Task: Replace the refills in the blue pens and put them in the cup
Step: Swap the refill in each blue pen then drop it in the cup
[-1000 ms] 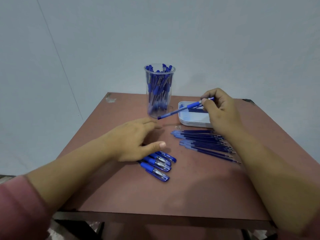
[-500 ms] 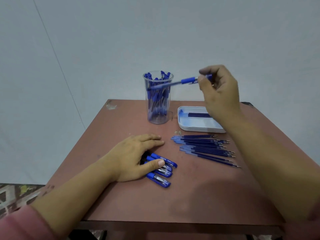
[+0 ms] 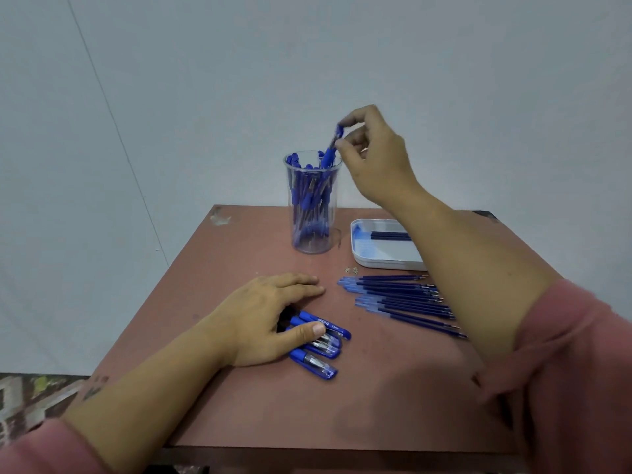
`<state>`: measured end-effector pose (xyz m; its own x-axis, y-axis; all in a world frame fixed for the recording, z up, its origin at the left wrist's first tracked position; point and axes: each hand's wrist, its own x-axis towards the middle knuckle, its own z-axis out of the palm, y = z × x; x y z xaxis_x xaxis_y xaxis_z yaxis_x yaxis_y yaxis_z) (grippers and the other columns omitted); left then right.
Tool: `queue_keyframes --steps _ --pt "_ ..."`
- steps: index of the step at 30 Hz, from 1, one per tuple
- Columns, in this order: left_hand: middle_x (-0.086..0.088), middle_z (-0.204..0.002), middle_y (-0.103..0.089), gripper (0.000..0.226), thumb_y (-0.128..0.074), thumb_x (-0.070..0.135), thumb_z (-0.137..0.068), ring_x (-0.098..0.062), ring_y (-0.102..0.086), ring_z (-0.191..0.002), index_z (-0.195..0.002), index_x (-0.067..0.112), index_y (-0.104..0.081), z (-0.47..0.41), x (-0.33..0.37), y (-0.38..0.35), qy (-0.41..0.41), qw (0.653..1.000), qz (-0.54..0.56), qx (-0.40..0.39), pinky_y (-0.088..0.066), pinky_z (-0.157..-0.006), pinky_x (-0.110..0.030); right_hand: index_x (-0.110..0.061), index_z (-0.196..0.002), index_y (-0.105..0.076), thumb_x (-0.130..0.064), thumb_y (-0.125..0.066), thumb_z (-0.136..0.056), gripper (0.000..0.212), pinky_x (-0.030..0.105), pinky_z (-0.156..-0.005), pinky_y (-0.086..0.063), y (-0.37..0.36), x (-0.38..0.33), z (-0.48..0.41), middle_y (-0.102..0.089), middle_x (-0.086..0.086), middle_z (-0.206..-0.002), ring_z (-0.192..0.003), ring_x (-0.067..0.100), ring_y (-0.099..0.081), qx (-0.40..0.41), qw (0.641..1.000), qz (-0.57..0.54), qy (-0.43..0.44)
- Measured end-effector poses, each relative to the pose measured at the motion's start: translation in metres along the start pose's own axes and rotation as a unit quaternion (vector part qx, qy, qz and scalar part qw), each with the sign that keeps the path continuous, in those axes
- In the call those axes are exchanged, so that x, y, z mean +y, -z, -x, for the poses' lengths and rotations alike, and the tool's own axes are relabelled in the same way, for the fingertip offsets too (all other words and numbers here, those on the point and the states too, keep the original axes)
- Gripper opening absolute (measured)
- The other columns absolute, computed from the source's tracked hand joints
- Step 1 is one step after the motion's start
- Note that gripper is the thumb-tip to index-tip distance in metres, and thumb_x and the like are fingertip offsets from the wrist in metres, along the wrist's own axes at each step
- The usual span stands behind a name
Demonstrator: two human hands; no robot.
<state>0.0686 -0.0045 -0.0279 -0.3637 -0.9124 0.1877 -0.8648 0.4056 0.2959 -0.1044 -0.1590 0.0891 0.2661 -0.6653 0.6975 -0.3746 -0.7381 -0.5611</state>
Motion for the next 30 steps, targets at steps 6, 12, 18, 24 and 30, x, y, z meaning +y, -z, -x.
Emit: queue_keyframes --steps 6,12,18,24,30 --pt "0.020 -0.150 -0.038 0.082 -0.026 0.084 -0.080 0.005 -0.031 -0.137 -0.143 0.035 -0.044 0.000 0.000 0.000 0.003 1.000 -0.004 -0.001 -0.030 -0.113 -0.027 -0.020 -0.104 -0.068 -0.019 -0.050 -0.094 0.020 0.024 -0.088 -0.035 -0.002 0.003 0.007 -0.052 -0.008 -0.104 -0.101 0.013 -0.042 -0.077 0.989 0.121 0.037" --pt "0.020 -0.149 -0.039 0.075 -0.030 0.078 -0.081 0.005 -0.033 -0.137 -0.142 0.036 -0.046 -0.001 0.002 0.000 0.011 1.000 -0.007 0.008 -0.033 -0.112 -0.032 -0.023 -0.095 -0.067 -0.021 -0.063 -0.089 0.008 0.006 -0.077 -0.032 0.023 -0.005 0.069 -0.057 -0.016 -0.093 -0.089 0.007 -0.048 -0.150 0.982 0.106 0.043" --pt "0.020 -0.149 -0.040 0.076 -0.028 0.080 -0.082 0.003 -0.035 -0.136 -0.142 0.037 -0.045 -0.002 0.002 -0.002 0.007 1.000 -0.010 0.013 -0.036 -0.110 -0.035 -0.031 -0.087 -0.071 -0.041 -0.070 -0.082 0.011 0.025 -0.079 -0.048 0.029 -0.002 0.130 -0.062 -0.016 -0.087 -0.087 0.003 -0.057 -0.359 0.926 0.111 0.015" --pt "0.016 -0.149 -0.041 0.076 -0.030 0.077 -0.081 0.001 -0.037 -0.136 -0.142 0.034 -0.045 -0.002 0.003 0.000 0.004 1.000 -0.010 0.010 -0.035 -0.111 -0.036 -0.032 -0.093 -0.073 -0.047 -0.066 -0.082 0.020 0.031 -0.088 -0.045 0.021 -0.004 0.139 -0.060 -0.014 -0.093 -0.103 0.007 -0.053 -0.393 0.906 0.155 0.038" --pt "0.009 -0.128 -0.061 0.063 -0.036 0.066 -0.090 -0.006 -0.054 -0.117 -0.132 0.023 -0.058 -0.003 0.004 0.002 -0.017 0.998 -0.018 0.051 -0.044 -0.100 -0.033 -0.031 -0.090 -0.064 -0.031 -0.069 -0.082 0.009 0.016 -0.065 -0.037 0.016 0.001 0.138 -0.057 -0.018 -0.076 -0.074 -0.002 -0.053 -0.323 0.934 0.152 -0.005"
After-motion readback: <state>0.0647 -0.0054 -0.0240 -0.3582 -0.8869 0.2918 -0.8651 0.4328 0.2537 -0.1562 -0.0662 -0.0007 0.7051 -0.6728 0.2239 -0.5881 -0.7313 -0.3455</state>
